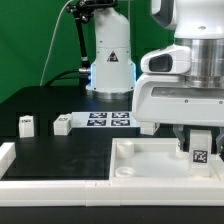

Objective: Assemble one leg

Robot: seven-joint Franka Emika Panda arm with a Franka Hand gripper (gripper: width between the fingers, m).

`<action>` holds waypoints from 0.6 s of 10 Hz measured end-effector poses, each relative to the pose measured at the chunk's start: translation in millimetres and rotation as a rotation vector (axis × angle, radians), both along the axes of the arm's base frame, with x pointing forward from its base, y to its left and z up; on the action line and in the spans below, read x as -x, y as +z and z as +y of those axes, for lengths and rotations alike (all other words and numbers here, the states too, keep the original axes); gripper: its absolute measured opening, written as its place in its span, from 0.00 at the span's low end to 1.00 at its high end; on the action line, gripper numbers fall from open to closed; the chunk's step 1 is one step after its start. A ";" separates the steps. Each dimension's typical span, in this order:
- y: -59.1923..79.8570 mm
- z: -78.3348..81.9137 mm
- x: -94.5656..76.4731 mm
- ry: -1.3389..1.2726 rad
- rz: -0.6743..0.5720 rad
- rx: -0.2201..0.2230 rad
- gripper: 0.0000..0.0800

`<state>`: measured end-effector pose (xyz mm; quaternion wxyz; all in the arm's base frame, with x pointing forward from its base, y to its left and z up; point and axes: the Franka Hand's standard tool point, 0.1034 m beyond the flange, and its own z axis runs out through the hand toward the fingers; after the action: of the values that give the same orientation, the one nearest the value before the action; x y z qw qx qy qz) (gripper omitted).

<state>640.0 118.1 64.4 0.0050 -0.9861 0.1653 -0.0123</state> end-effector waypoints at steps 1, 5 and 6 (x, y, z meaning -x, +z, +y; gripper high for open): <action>0.1 2.2 0.8 -0.105 0.004 -0.003 0.36; -0.1 2.7 1.6 -0.455 0.011 -0.014 0.36; -0.1 2.8 1.6 -0.547 0.012 -0.018 0.36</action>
Offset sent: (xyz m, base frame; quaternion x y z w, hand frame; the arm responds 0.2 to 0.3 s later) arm 0.0004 0.0014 -0.0005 -0.0043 0.0022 0.2454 0.9694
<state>638.4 120.9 64.2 0.0093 -0.9048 0.4257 -0.0057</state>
